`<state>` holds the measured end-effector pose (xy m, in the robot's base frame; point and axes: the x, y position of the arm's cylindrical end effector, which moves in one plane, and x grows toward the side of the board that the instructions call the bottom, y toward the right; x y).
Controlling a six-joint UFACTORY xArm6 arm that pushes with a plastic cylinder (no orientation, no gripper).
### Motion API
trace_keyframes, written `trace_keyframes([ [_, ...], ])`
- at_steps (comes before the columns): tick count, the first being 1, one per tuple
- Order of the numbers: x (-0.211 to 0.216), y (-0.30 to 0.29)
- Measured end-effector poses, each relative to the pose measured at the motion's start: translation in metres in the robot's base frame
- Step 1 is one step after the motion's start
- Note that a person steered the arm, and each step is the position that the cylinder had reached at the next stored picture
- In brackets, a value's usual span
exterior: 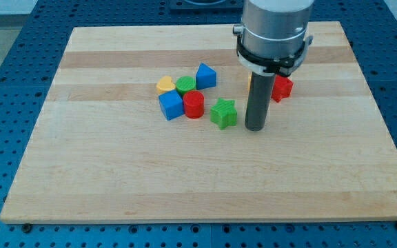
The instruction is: Move green star to the red circle
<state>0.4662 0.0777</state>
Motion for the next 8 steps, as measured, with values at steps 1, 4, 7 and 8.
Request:
trace_keyframes([
  [1,-0.001,0.000],
  [4,-0.001,-0.021],
  [7,-0.001,-0.033],
  [8,-0.001,-0.034],
])
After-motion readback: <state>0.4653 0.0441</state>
